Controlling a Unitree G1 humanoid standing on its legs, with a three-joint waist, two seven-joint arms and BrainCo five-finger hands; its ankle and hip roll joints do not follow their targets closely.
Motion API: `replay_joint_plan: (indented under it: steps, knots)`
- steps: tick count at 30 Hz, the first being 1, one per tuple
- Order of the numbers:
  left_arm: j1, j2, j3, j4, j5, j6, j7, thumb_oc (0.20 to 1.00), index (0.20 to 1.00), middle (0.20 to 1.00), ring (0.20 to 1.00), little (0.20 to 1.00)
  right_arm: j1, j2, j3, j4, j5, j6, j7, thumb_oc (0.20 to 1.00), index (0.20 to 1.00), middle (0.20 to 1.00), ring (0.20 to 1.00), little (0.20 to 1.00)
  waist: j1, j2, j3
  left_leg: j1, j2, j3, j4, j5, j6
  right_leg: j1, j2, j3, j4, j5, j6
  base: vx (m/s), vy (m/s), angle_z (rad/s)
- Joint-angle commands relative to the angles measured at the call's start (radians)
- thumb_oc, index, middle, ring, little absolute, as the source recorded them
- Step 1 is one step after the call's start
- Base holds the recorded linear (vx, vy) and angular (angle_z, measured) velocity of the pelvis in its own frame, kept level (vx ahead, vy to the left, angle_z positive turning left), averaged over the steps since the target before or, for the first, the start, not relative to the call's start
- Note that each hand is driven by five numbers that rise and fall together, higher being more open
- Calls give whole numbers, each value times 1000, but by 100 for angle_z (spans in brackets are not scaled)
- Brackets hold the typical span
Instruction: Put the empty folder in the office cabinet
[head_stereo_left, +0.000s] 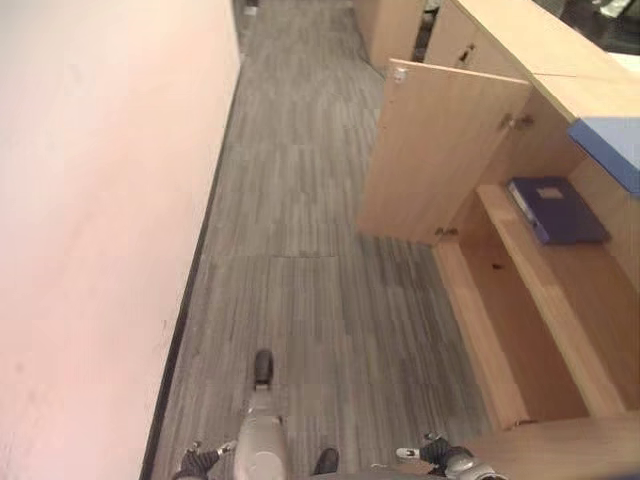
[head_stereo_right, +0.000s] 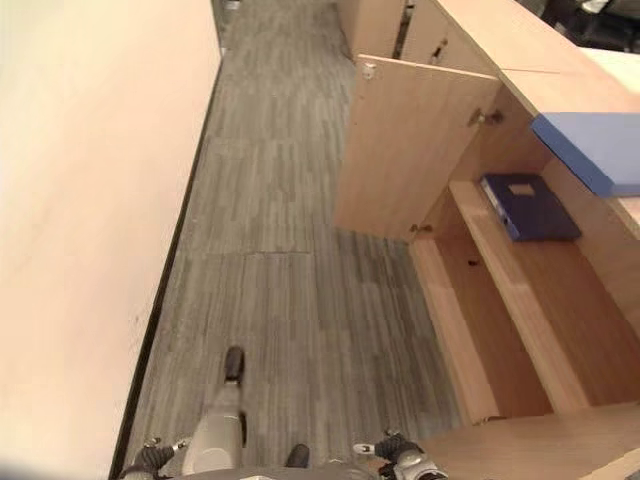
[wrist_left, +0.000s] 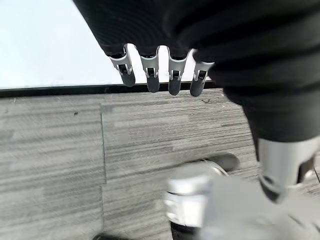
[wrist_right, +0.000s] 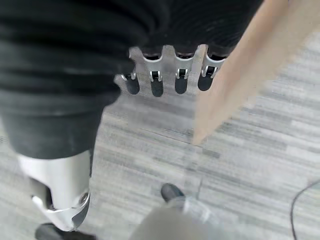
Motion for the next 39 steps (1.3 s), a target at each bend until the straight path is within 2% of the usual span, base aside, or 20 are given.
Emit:
replay_joint_plan:
  steps: [1, 4, 6, 7, 8, 9, 10, 11, 12, 15, 19, 21, 25, 29, 31, 33, 34, 35, 36, 39]
  knots:
    - [-15, -4, -29, -2, 10, -15, 10, 1000, 1000, 1000, 1000, 1000, 35, -10, -55, -6, -49, -1, -3, 1000, 1000, 1000, 1000, 1000, 8, 9, -40, 147, 15, 21, 2, 39, 26, -46, -171, 22, 109, -28, 163, 390, 391, -70]
    - [-10, 5, -42, 2, 40, -9, -1, 1000, 1000, 1000, 1000, 1000, 64, 7, -92, 12, -23, 7, 2, 1000, 1000, 1000, 1000, 1000, -4, 2, -76, 194, -45, 45, 1, -7, 59, -41, -237, 30, 103, -5, 196, 378, 472, 15]
    - [-11, 9, -19, 10, 23, -9, 2, 1000, 1000, 1000, 1000, 1000, 76, 24, -138, 5, 28, 4, 4, 1000, 1000, 1000, 1000, 1000, -13, -3, -98, 228, -105, 68, 1, -63, 106, -61, -294, 50, 129, 17, 229, 309, 573, 36]
    - [-11, 19, 7, 24, 11, -6, 4, 1000, 1000, 1000, 1000, 1000, 75, 29, -167, -13, 66, 1, 4, 1000, 1000, 1000, 1000, 1000, -19, 0, -101, 267, -150, 105, 1, -111, 148, -114, -356, 71, 226, 76, 246, 304, 705, -29]
    - [-8, 19, 16, 28, 4, -2, 5, 1000, 1000, 1000, 1000, 1000, 66, 33, -170, -41, 74, -2, -3, 1000, 1000, 1000, 1000, 1000, -21, 8, -93, 294, -183, 129, 1, -134, 174, -154, -413, 56, 327, 156, 249, 369, 815, -61]
    - [-2, 21, 21, 23, 1, 2, 8, 1000, 1000, 1000, 1000, 1000, 60, 32, -157, -85, 65, -6, -22, 1000, 1000, 1000, 1000, 1000, -24, 15, -70, 338, -212, 138, 1, -173, 192, -180, -481, 25, 455, 190, 245, 307, 663, -78]
    - [2, 23, 18, 24, 9, 4, 18, 1000, 1000, 1000, 1000, 1000, 57, 41, -149, -105, 62, -13, -40, 1000, 1000, 1000, 1000, 1000, -26, 22, -53, 363, -217, 162, 1, -197, 198, -203, -517, -48, 518, 194, 237, 212, 413, -74]
    - [3, 23, 18, 24, 10, 4, 19, 1000, 1000, 1000, 1000, 1000, 58, 42, -148, -106, 62, -13, -41, 1000, 1000, 1000, 1000, 1000, -26, 20, -50, 367, -219, 162, 1, -201, 198, -202, -520, -45, 526, 188, 240, 134, 229, -43]
    - [3, 20, 17, 25, 12, 3, 19, 1000, 1000, 1000, 1000, 1000, 54, 43, -145, -109, 60, -14, -49, 1000, 1000, 1000, 1000, 1000, -28, 20, -36, 379, -209, 185, 1, -214, 195, -213, -508, -108, 513, 168, 239, 84, 56, -13]
    - [7, 13, 20, 19, -3, 3, 17, 1000, 1000, 1000, 1000, 1000, 41, 40, -141, -100, 51, -14, -46, 1000, 1000, 1000, 1000, 1000, -32, 35, -15, 390, -189, 210, 1, -217, 188, -275, -432, -181, 456, 138, 242, 91, 24, 8]
    - [16, 1, 13, 27, 17, 11, 3, 1000, 1000, 1000, 1000, 1000, 28, 38, -119, -94, 46, -17, -47, 1000, 1000, 1000, 1000, 1000, -35, 35, 7, 425, -180, 240, 1, -234, 172, -335, -337, -253, 311, 156, 254, 128, -49, 2]
    - [14, 0, 15, 32, 25, 15, -2, 1000, 1000, 1000, 1000, 1000, 24, 39, -111, -99, 49, -17, -45, 1000, 1000, 1000, 1000, 1000, -41, 28, 17, 440, -175, 245, 1, -243, 164, -367, -303, -238, 249, 188, 261, 175, -111, -35]
    - [11, 1, 9, 37, 47, 10, -7, 1000, 1000, 1000, 1000, 1000, 34, 40, -109, -91, 61, -22, -46, 1000, 1000, 1000, 1000, 1000, -44, 7, 6, 457, -174, 246, 1, -270, 153, -317, -257, -211, 152, 173, 244, 192, -152, -25]
    - [0, -6, 3, 30, 31, 6, -1, 1000, 1000, 1000, 1000, 1000, 45, 39, -126, -65, 93, -32, -53, 1000, 1000, 1000, 1000, 1000, -59, -1, -29, 492, -109, 265, 5, -277, 125, -281, -198, -191, 127, 134, 219, 248, -210, 19]
    - [-13, -2, -6, 15, 21, 5, 1, 1000, 1000, 1000, 1000, 1000, 43, 42, -131, -58, 115, -36, -57, 1000, 1000, 1000, 1000, 1000, -67, -14, -30, 476, -70, 284, 92, -302, 109, -265, -180, -172, 123, 118, 205, 175, -225, 1]
    - [-19, 6, -13, 2, 20, 2, 3, 1000, 1000, 1000, 1000, 1000, 44, 46, -129, -59, 130, -42, -57, 1000, 1000, 1000, 1000, 1000, -68, -32, -28, 426, -20, 302, 283, -305, 94, -234, -154, -148, 110, 104, 181, 154, -216, -30]
    - [-19, 6, -13, 2, 20, 2, 3, 1000, 1000, 1000, 1000, 1000, 44, 46, -129, -59, 130, -42, -57, 1000, 1000, 1000, 1000, 1000, -68, -32, -28, 425, -19, 301, 285, -305, 94, -234, -154, -148, 110, 104, 181, 123, -191, -50]
    - [-20, 9, -13, -9, 16, 1, 3, 1000, 1000, 1000, 1000, 1000, 44, 45, -125, -61, 134, -42, -59, 1000, 1000, 1000, 1000, 1000, -64, -41, -19, 388, 9, 301, 400, -287, 97, -213, -138, -137, 103, 92, 162, 109, -234, -68]
    - [-30, 9, -17, -25, 3, 0, 15, 1000, 1000, 1000, 1000, 1000, 41, 35, -127, -63, 137, -41, -67, 1000, 1000, 1000, 1000, 1000, -46, -52, 5, 289, 48, 282, 578, -209, 109, -182, -122, -121, 90, 70, 135, 122, -260, -65]
    - [-30, 5, -25, -32, -1, -1, 14, 1000, 1000, 1000, 1000, 1000, 47, 24, -132, -53, 135, -37, -70, 1000, 1000, 1000, 1000, 1000, -29, -70, 14, 159, 29, 232, 572, -232, 138, -154, -123, -82, 62, 62, 133, 61, -51, -69]
